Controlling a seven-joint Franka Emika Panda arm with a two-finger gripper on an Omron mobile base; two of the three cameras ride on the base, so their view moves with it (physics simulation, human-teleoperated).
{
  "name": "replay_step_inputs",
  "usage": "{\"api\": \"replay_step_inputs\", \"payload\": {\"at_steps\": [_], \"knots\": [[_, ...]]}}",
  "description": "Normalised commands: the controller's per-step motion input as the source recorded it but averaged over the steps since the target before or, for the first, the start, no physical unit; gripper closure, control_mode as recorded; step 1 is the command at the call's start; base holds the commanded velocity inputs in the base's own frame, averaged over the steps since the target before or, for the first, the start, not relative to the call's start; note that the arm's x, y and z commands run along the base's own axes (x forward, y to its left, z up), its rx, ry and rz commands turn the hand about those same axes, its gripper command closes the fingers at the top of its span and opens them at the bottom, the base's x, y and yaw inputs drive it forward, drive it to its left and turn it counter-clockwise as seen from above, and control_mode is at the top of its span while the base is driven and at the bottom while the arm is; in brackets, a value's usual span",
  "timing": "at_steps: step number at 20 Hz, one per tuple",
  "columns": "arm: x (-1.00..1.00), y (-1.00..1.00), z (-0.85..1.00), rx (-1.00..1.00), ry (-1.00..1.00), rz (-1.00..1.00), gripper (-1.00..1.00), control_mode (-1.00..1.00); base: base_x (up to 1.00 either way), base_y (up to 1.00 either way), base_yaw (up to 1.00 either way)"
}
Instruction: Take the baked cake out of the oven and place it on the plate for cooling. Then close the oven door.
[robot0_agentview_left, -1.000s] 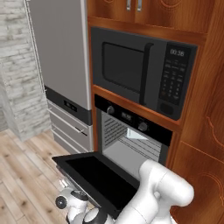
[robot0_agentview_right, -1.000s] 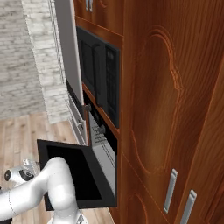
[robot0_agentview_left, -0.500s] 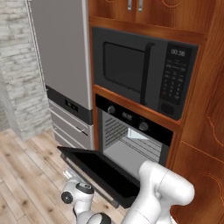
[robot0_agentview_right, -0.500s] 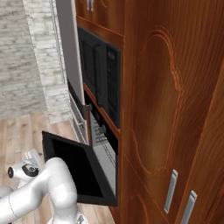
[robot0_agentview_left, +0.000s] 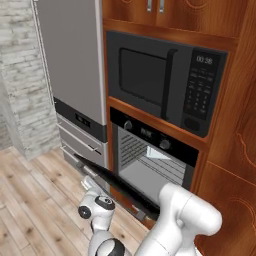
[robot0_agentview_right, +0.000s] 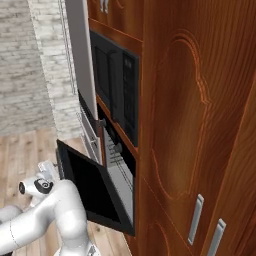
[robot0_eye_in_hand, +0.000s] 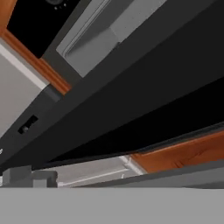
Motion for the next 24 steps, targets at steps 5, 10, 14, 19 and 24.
{"api": "replay_step_inputs", "payload": {"at_steps": [5, 10, 14, 19, 24], "knots": [[0.33, -0.67, -0.16, 0.0, -0.36, -0.18, -1.0, -1.0, 0.0, 0.0, 0.0], [0.24, -0.64, -0.16, -0.01, -0.36, -0.2, -1.0, -1.0, 0.0, 0.0, 0.0], [0.25, -0.47, -0.22, 0.0, -0.36, -0.15, -1.0, -1.0, 0.0, 0.0, 0.0], [0.39, -0.3, -0.28, 0.0, -0.31, -0.1, -1.0, -1.0, 0.0, 0.0, 0.0], [0.47, -0.13, -0.2, 0.0, -0.33, -0.04, -1.0, -1.0, 0.0, 0.0, 0.0]]}}
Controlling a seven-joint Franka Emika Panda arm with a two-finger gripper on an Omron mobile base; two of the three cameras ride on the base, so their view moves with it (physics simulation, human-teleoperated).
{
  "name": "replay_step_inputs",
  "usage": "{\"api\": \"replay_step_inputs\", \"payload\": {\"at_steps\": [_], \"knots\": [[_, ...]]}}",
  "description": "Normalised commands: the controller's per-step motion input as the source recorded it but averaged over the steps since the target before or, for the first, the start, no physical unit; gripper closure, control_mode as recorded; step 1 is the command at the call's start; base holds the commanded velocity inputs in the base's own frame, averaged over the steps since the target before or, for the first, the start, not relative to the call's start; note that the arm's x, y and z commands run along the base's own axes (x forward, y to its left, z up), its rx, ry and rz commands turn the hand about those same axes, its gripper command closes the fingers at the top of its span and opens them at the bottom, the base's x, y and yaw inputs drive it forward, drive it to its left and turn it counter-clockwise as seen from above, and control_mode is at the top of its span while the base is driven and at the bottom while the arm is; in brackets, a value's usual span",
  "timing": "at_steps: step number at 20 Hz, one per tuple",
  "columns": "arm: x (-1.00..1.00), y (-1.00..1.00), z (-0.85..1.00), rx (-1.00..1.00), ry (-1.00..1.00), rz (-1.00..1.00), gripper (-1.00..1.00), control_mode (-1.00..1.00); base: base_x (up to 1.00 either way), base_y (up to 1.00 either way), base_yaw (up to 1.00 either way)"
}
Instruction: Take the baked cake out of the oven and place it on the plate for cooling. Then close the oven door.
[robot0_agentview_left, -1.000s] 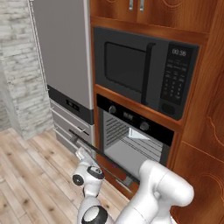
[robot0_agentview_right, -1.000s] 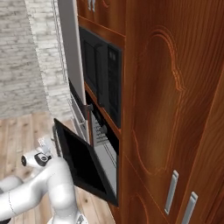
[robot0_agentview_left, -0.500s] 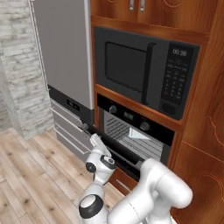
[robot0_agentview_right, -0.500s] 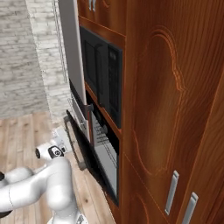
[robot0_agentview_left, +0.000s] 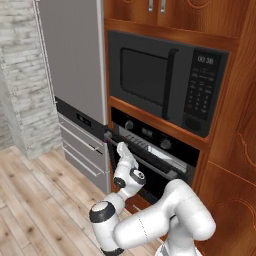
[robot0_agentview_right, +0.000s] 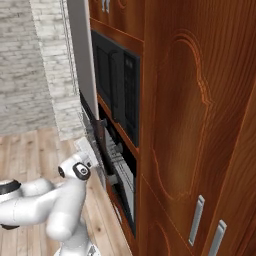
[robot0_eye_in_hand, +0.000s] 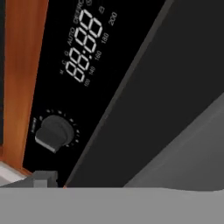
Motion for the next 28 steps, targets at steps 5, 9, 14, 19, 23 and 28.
{"api": "replay_step_inputs", "payload": {"at_steps": [5, 9, 14, 19, 23, 28], "knots": [[0.42, -0.13, -0.21, 0.0, -0.34, -0.03, -1.0, -1.0, 0.0, 0.0, 0.0], [0.38, -0.17, -0.22, 0.0, -0.34, -0.05, -1.0, -1.0, 0.0, 0.0, 0.0], [0.26, -0.24, -0.22, 0.0, -0.35, -0.06, -1.0, -1.0, 0.0, 0.0, 0.0], [0.13, -0.22, -0.22, 0.0, -0.36, -0.05, -1.0, -1.0, 0.0, 0.0, 0.0], [0.06, -0.07, -0.31, 0.0, -0.28, -0.04, -1.0, -1.0, 0.0, 0.0, 0.0], [0.0, 0.0, -0.23, 0.0, -0.26, -0.01, -1.0, -1.0, 0.0, 0.0, 0.0]]}}
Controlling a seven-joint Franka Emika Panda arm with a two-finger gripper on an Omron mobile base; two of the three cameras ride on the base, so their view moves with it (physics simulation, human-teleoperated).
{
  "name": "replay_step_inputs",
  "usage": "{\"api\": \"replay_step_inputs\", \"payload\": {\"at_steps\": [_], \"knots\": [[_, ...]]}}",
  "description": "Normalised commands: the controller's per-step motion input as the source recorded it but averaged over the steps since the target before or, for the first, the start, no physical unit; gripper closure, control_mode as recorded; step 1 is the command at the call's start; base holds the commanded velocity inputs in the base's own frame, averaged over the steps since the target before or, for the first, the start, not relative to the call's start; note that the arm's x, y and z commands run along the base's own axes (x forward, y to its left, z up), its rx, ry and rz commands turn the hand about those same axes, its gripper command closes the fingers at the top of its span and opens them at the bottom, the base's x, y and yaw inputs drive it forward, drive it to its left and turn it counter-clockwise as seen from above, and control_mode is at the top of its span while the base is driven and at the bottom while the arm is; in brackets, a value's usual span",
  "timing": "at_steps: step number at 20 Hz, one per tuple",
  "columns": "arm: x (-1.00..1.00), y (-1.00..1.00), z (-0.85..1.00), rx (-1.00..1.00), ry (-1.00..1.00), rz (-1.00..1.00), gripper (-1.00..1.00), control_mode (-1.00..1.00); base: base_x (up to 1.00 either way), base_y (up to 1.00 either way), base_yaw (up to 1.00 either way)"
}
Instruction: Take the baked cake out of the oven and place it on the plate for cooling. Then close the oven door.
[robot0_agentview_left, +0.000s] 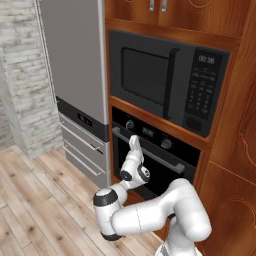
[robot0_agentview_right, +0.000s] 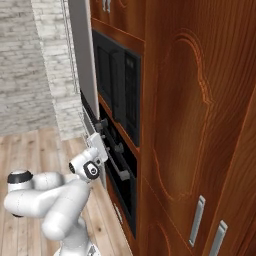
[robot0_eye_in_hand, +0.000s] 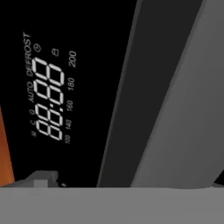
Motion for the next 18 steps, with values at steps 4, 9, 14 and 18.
{"api": "replay_step_inputs", "payload": {"at_steps": [4, 9, 14, 18], "knots": [[0.0, 0.0, -0.27, 0.0, -0.21, 0.0, -1.0, -1.0, 0.0, 0.0, 0.0], [0.03, 0.0, -0.24, 0.0, -0.19, 0.0, -1.0, -1.0, 0.0, 0.0, 0.0], [0.29, 0.0, -0.24, 0.0, -0.24, 0.0, -1.0, -1.0, 0.0, 0.0, 0.0], [0.81, -0.04, -0.15, 0.01, -0.27, -0.01, -1.0, -1.0, 0.0, 0.0, 0.0]]}}
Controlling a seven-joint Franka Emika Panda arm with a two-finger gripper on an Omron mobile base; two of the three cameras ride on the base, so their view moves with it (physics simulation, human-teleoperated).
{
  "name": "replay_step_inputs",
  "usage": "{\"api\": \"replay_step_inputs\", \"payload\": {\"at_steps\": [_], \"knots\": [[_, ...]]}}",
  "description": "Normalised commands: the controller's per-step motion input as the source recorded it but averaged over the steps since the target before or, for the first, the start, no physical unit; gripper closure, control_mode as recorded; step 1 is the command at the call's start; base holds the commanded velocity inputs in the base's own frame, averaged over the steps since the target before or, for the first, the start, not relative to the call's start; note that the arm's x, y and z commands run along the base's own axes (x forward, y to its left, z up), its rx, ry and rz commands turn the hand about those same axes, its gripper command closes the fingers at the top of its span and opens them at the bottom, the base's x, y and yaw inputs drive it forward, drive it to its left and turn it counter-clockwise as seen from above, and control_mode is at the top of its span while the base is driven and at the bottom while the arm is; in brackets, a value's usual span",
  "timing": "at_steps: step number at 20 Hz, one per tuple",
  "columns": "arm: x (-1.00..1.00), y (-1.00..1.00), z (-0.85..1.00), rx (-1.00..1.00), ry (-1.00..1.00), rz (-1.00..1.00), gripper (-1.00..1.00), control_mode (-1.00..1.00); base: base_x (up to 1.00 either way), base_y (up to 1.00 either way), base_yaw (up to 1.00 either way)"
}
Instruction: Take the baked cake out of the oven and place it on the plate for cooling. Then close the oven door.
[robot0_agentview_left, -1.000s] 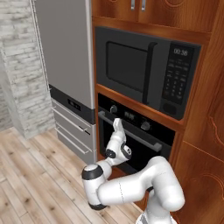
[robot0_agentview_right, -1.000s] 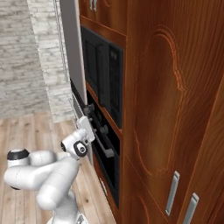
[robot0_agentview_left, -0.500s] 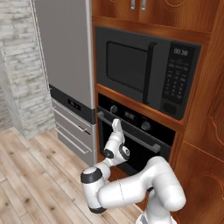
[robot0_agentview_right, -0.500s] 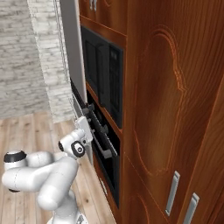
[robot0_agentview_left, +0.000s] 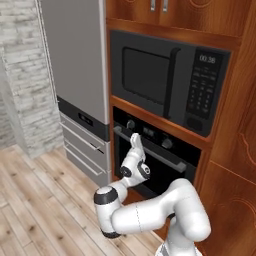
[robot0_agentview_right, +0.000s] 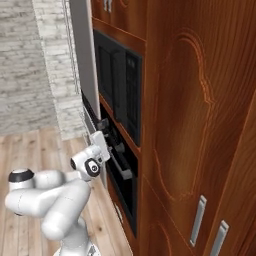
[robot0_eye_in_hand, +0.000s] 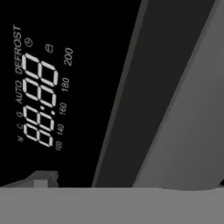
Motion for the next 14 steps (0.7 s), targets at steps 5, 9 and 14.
{"api": "replay_step_inputs", "payload": {"at_steps": [5, 9, 14], "knots": [[0.86, -0.29, -0.18, 0.16, -0.35, -0.07, -1.0, -1.0, 0.0, 0.0, 0.0], [0.88, -0.36, -0.23, 0.3, -0.34, -0.05, -1.0, -1.0, 0.0, 0.0, 0.0], [0.74, -0.08, -0.26, 0.23, -0.29, 0.0, -1.0, -1.0, 0.0, 0.0, 0.0]]}}
